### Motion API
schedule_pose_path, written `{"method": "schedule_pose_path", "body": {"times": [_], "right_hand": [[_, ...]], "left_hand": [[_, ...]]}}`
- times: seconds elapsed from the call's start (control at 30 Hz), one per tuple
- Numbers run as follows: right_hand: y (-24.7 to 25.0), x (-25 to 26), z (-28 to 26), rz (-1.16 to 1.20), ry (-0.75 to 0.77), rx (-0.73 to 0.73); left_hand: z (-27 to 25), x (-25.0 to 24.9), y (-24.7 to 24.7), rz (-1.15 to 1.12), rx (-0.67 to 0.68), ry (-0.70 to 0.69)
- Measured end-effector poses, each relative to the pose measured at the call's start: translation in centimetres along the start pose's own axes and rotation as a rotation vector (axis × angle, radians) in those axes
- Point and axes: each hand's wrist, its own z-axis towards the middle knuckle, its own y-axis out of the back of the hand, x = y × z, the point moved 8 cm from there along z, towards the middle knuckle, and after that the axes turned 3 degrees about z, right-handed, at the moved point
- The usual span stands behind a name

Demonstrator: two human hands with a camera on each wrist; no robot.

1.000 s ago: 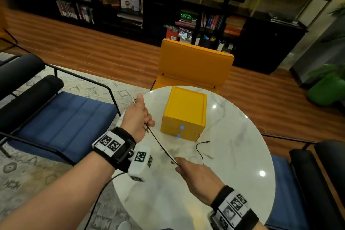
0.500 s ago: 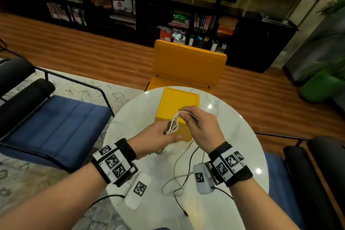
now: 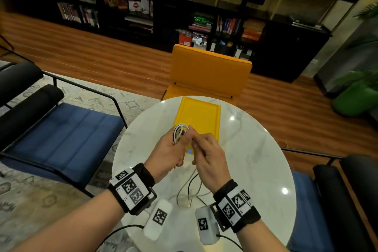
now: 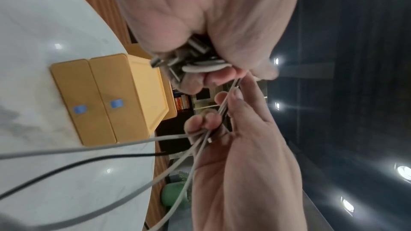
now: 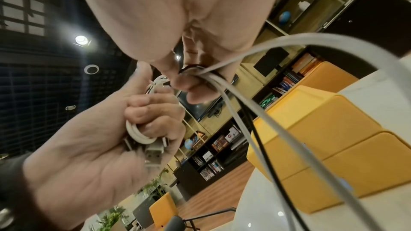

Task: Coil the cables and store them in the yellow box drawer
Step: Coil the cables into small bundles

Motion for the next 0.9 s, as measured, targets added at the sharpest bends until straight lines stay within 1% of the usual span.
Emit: {"method": "schedule_pose_path", "body": {"times": [0.13,0.27,0.33,0.4,0.43,0.5,0.6,0.67,0.73,0.83,0.9], "right_hand": [[-0.8,0.6,-0.4,-0.002,-0.001,0.074],[-1.3,1.5,-0.5,-0.02,-0.005,0.141],[-1.5,1.1,-0.5,-0.028,-0.049,0.16],[-1.5,0.3,-0.7,-0.005,-0.143,0.143],[-1.6,0.1,-0.9,0.006,-0.16,0.138],[-2.1,0.2,-1.7,-0.02,-0.137,0.161],[-3.1,-0.5,-2.7,-0.071,-0.14,0.25],[-3.5,-1.4,-3.1,-0.109,-0.159,0.306],[-4.1,-2.3,-3.7,-0.145,-0.182,0.353],[-4.8,-3.8,-5.3,-0.24,-0.24,0.431],[-4.8,-3.8,-6.7,-0.294,-0.221,0.489]], "left_hand": [[0.4,0.7,0.1,-0.019,-0.067,0.062],[0.3,1.2,0.2,-0.112,-0.14,0.125],[0.3,1.4,0.5,-0.101,-0.179,0.153],[0.7,1.2,0.7,-0.113,-0.199,0.158],[0.9,1.1,0.8,-0.147,-0.209,0.156],[1.5,0.8,1.3,-0.203,-0.231,0.166],[2.3,1.2,1.7,-0.18,-0.206,0.187],[2.8,1.6,1.9,-0.213,-0.188,0.213],[3.3,1.9,2.6,-0.295,-0.214,0.257],[4.0,1.5,3.6,-0.478,-0.272,0.297],[4.3,1.3,4.7,-0.474,-0.344,0.315]]}}
